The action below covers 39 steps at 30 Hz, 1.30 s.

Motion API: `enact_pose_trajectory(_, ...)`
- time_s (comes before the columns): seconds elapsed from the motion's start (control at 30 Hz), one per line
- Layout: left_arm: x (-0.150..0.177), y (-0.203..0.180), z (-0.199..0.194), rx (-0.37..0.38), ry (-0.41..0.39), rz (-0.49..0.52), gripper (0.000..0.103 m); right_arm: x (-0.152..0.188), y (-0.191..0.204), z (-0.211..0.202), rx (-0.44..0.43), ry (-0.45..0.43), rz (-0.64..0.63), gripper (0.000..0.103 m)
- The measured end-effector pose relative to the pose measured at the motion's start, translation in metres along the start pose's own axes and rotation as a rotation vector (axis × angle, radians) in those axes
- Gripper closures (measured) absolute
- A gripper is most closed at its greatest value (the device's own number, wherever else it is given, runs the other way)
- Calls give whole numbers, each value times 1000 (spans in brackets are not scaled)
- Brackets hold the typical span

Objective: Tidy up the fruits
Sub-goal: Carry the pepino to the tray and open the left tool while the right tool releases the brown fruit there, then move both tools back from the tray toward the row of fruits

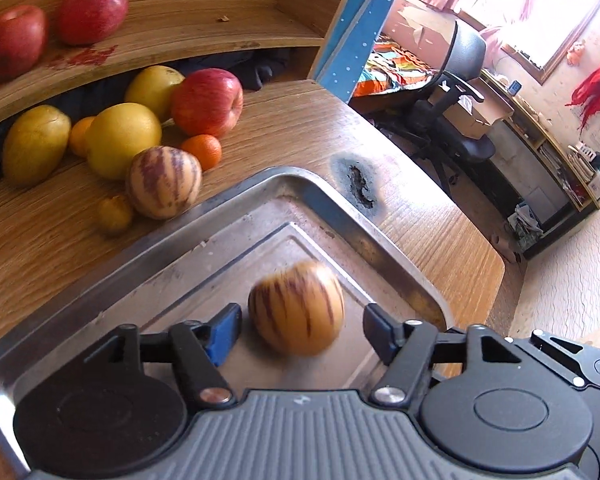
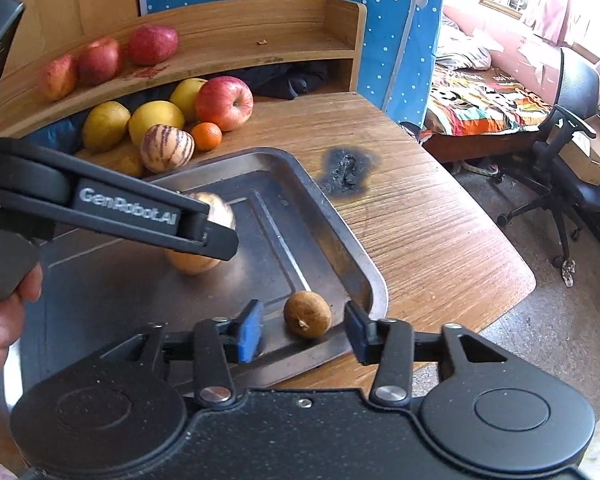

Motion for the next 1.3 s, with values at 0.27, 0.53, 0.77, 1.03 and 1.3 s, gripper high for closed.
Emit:
enact_pose_trajectory(0.27, 34, 20, -45, -77, -22, -64, 11, 12, 2, -31, -105, -41, 12, 5)
enact_pose_trajectory(0.53, 80, 36, -96, -246, 39, -103, 1, 32, 23, -47, -268, 21, -113, 1)
enact_pose_trajectory(0.77, 117, 49, -125, -355, 67, -241, 1, 43, 47, -61, -400, -1, -228, 1)
enact_pose_trajectory(1.03, 154, 75, -137, -473, 184, -431, 1, 61, 65, -67, -507, 7, -229, 1)
enact_pose_trajectory(1.3, 140, 96, -148, -537, 184, -476, 1, 52, 66, -63, -506, -36, -175, 1)
Point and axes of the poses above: each gripper's, at about its wrist camera, not at the fingertips, and z roughly the way its jaws point, y to its left, x to its underside, the point moved 3 cm from there along z, roughly the way its jaws point, and after that the axes turned 4 degrees about -x, right-handed, at the moved point
